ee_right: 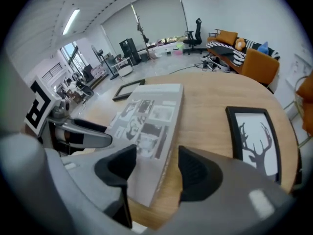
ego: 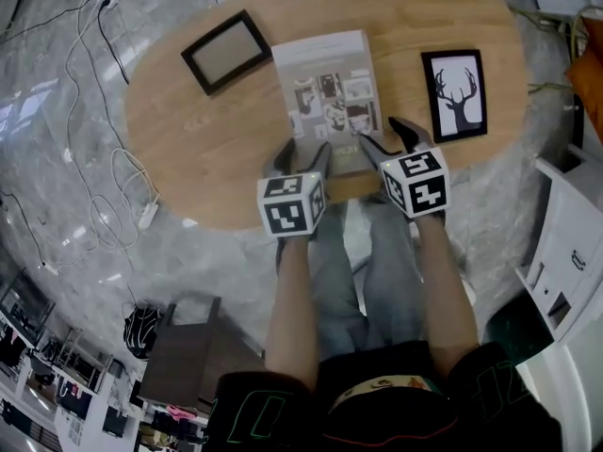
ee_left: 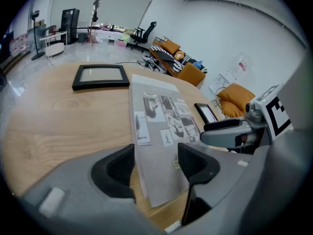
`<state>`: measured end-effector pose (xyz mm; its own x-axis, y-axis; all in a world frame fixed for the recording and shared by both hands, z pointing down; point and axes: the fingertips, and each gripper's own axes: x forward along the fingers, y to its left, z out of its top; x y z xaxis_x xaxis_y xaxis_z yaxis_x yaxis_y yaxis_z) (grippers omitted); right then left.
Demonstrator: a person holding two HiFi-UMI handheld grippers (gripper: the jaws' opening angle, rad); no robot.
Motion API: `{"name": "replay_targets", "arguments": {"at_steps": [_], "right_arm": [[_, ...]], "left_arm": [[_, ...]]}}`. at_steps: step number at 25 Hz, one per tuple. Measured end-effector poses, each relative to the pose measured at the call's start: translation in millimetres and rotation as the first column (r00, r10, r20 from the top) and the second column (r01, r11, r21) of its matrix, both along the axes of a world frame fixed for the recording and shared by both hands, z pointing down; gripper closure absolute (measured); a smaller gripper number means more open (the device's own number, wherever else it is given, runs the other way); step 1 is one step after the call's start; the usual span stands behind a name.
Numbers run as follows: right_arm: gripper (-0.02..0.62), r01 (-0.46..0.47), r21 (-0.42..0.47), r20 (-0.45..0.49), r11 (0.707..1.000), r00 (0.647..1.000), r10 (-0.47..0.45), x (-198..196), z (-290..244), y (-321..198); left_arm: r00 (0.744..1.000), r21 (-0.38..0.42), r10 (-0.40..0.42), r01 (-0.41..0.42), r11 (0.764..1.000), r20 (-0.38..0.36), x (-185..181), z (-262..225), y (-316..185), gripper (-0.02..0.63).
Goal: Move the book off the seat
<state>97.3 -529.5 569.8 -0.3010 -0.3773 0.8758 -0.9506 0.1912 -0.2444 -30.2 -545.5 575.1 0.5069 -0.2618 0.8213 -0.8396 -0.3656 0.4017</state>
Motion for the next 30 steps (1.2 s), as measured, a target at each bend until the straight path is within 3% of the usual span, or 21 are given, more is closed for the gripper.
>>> {"name": "replay_targets", "arguments": {"at_steps": [2,4,6,7,12,17,21,23,26,30], "right_arm": [[0.324,-0.017,0.029,0.044,0.999,0.999,0.016,9,-17,-10],[0.338,0.003,0.061,0.072,0.998,0.997,-0.008,14,-38,-17],[0.477,0.041,0.098,0.056,0.994,0.997,-0.046,20,-63,-20],[0.491,0.055,0.115,0.052,0.992,0.997,-0.062,23,-76,-22],[0.587,0.119,0.231,0.051,0.966,0.99,-0.134,32,-155,-39],[0.591,0.055,0.375,0.172,0.925,0.977,-0.128,46,-243,-70],[0.592,0.038,0.483,0.17,0.875,0.976,-0.136,59,-309,-84],[0.592,0.024,0.527,0.158,0.849,0.979,-0.126,67,-341,-92],[0.592,-0.006,0.587,0.165,0.81,0.98,-0.112,74,-384,-97],[0.591,0.015,0.708,0.123,0.706,0.982,-0.144,74,-452,-117]], "left_arm": [[0.998,0.029,-0.063,0.062,0.998,0.007,-4,-14,-9,0.356],[0.99,0.086,-0.139,0.139,0.987,-0.007,-3,-38,-19,0.462],[0.981,0.141,-0.19,0.193,0.971,-0.03,4,-69,-27,0.565],[0.977,0.161,-0.207,0.211,0.964,-0.042,9,-85,-31,0.592],[0.952,0.265,-0.275,0.301,0.916,-0.13,28,-173,-49,0.595],[0.903,0.39,-0.377,0.429,0.815,-0.204,18,-262,-73,0.595],[0.879,0.493,-0.413,0.476,0.729,-0.238,8,-334,-75,0.595],[0.881,0.555,-0.41,0.469,0.687,-0.237,11,-366,-72,0.595],[0.912,0.663,-0.361,0.395,0.636,-0.198,25,-410,-68,0.595],[0.93,0.773,-0.322,0.335,0.539,-0.178,29,-474,-78,0.595]]}}
